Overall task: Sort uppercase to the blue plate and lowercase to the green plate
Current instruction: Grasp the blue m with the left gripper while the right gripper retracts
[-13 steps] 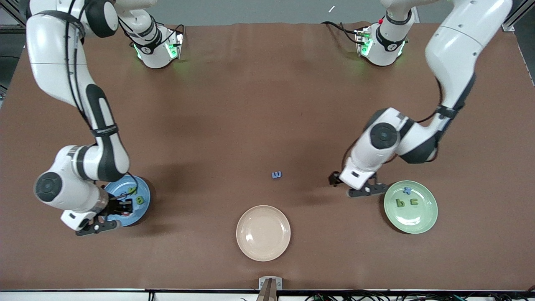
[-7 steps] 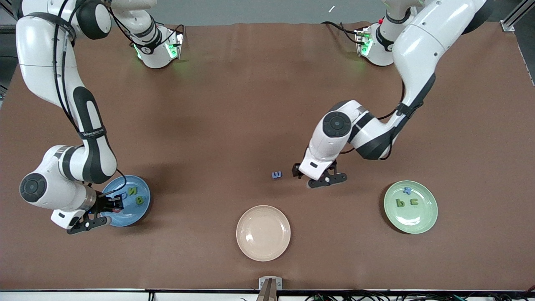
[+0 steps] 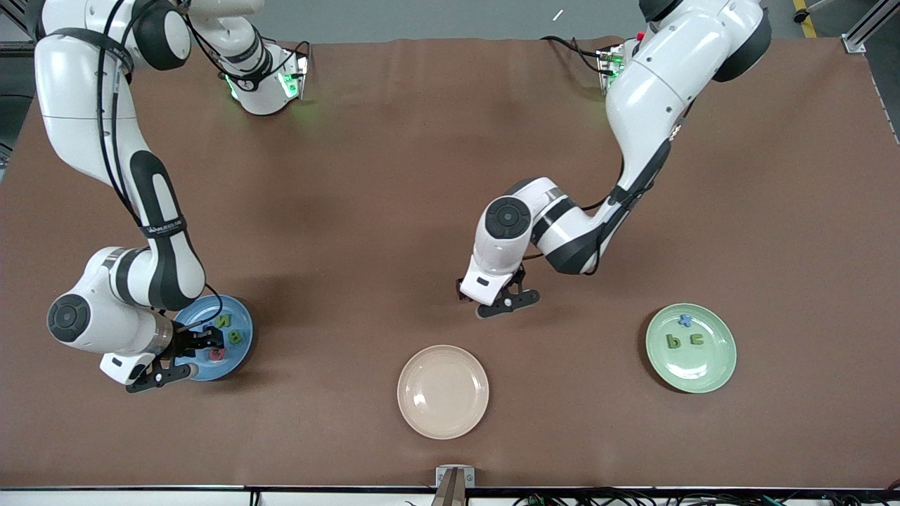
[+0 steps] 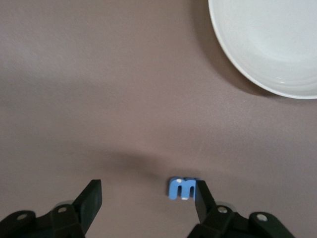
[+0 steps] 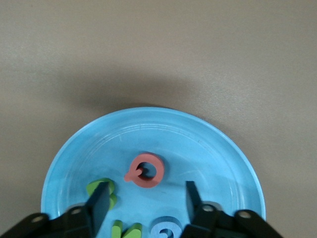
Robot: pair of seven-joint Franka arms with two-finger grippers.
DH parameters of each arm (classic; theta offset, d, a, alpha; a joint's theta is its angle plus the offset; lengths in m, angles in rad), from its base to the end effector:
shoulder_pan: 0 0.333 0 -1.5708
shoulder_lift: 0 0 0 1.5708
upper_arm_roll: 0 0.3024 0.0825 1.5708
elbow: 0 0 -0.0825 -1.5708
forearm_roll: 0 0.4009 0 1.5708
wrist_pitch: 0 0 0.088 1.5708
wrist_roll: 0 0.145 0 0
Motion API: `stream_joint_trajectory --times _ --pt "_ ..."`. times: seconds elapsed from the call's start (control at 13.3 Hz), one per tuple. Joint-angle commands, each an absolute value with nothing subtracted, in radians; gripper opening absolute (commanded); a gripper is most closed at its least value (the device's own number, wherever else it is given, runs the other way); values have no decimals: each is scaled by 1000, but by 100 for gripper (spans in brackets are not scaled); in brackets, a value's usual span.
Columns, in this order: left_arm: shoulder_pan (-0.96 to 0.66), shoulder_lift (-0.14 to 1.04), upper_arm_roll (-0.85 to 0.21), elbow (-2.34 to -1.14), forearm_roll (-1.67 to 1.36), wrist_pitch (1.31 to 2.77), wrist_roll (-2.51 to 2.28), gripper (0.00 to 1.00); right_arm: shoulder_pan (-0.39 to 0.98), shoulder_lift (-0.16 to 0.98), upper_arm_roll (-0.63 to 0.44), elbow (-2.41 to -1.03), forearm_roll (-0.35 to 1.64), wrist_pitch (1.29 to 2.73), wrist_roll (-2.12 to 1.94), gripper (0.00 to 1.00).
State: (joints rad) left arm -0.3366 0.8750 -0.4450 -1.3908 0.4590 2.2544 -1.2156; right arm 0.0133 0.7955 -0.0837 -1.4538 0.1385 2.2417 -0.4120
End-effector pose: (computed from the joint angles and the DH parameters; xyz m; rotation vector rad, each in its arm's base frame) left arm 0.5822 -0.4663 0.1673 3.0508 0.4787 0.1122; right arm 0.7243 -0.0354 0.1542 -3.0633 -0.4318 -0.0121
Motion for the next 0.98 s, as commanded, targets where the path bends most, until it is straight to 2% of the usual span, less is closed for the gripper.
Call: stream_joint_trajectory --times 0.0,0.3,0.68,0.9 --pt "-431 943 -373 -1278 430 2230 -1261 84 12 776 -80 -1460 155 2240 -422 75" --pt "-446 982 -362 -1250 423 2238 -1267 81 18 662 -86 -1454 149 2159 -417 77" --pt "-460 1006 -357 -1247 423 2295 -1269 79 17 441 -101 -1463 143 1869 -277 80" --pt "-463 1008 -356 -1249 423 2293 -1267 79 34 310 -95 -1460 68 1722 -164 82"
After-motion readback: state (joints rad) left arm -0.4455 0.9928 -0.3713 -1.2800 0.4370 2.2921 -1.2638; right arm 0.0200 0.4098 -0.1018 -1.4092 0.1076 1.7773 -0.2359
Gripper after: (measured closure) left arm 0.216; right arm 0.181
